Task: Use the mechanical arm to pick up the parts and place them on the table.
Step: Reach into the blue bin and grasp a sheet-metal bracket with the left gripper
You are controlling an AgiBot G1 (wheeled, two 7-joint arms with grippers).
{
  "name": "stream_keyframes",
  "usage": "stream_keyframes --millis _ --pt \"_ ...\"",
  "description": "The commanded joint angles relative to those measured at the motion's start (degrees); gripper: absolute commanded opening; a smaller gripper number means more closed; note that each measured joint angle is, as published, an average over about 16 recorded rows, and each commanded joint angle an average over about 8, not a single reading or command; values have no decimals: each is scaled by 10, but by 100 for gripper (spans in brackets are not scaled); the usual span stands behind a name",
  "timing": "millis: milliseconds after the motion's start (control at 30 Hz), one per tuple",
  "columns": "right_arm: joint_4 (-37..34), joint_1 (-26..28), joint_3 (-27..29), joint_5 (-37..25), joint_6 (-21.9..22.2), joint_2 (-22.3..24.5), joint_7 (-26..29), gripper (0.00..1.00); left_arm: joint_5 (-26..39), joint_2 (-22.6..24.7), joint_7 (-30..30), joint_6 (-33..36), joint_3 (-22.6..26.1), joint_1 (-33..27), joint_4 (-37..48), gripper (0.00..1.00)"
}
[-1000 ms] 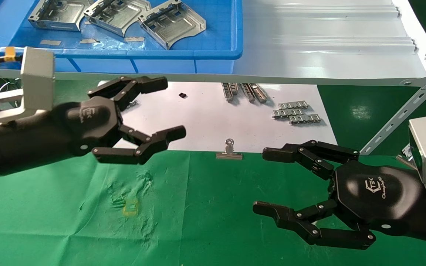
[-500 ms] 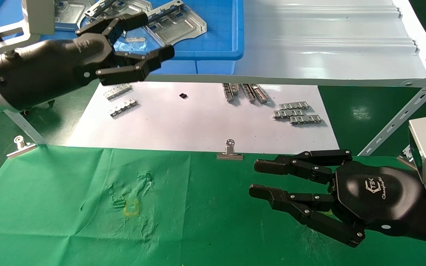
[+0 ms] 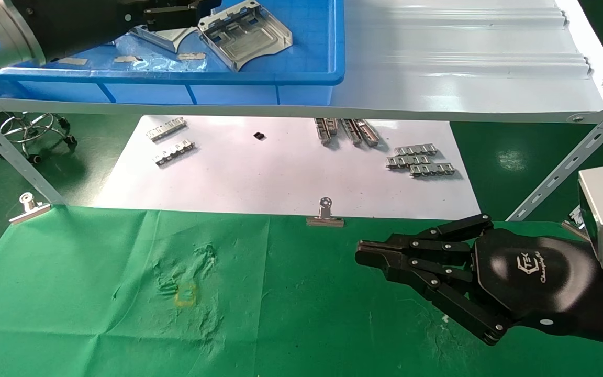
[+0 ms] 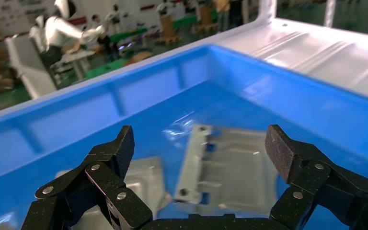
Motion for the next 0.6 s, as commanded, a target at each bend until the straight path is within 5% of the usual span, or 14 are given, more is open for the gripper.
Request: stream_keyframes --millis 33,133,200,433,500,600 --pt "0 0 0 0 0 0 0 0 16 9 5 -16 8 -24 33 100" --pt "0 0 0 0 0 0 0 0 29 17 12 -37 14 -47 73 98" --pt "0 0 0 0 0 0 0 0 36 21 17 -53 18 -58 96 85" --pt "0 0 0 0 0 0 0 0 55 36 33 -102 28 -81 153 8" --pt "0 0 0 0 0 0 0 0 58 39 37 -113 30 -85 163 0" --pt "0 0 0 0 0 0 0 0 61 43 41 -128 32 -89 173 0"
